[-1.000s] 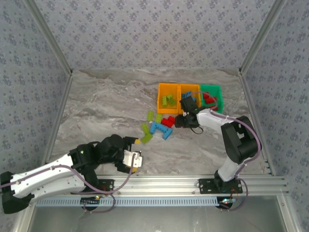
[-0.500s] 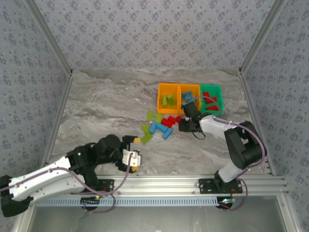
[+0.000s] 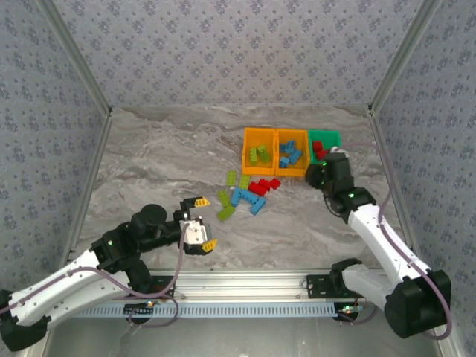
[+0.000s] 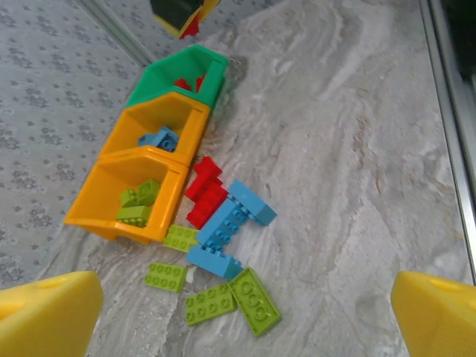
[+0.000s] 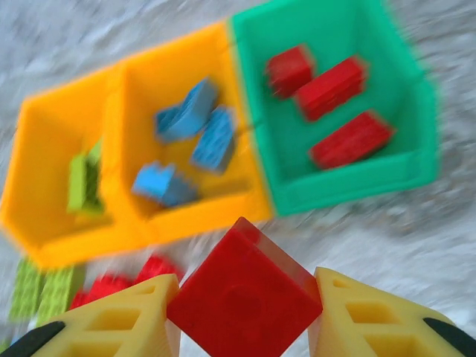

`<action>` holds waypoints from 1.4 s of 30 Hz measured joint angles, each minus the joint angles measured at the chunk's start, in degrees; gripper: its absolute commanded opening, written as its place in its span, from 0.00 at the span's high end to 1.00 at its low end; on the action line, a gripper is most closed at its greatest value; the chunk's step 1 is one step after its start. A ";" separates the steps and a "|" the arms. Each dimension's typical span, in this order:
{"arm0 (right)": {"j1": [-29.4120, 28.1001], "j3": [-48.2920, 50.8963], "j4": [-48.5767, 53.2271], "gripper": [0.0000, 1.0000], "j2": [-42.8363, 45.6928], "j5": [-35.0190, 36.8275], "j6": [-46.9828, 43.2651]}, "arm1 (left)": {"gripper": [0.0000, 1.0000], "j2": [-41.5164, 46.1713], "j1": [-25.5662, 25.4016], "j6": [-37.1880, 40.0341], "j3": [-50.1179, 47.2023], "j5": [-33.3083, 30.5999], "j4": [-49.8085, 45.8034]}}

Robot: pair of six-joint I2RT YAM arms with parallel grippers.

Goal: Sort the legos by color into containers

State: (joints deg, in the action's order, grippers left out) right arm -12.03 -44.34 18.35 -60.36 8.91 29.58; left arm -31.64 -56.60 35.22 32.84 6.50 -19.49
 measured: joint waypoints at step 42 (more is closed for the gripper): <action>-12.33 -12.81 30.42 0.00 15.72 -18.21 -0.09 | 0.07 -45.27 5.53 -53.24 25.33 -6.43 -12.94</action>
State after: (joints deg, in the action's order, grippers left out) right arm -24.36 -57.14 48.77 -44.64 -9.30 29.50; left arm -76.90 -51.07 -18.02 58.17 0.08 -32.42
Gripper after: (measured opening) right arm 0.999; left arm 0.942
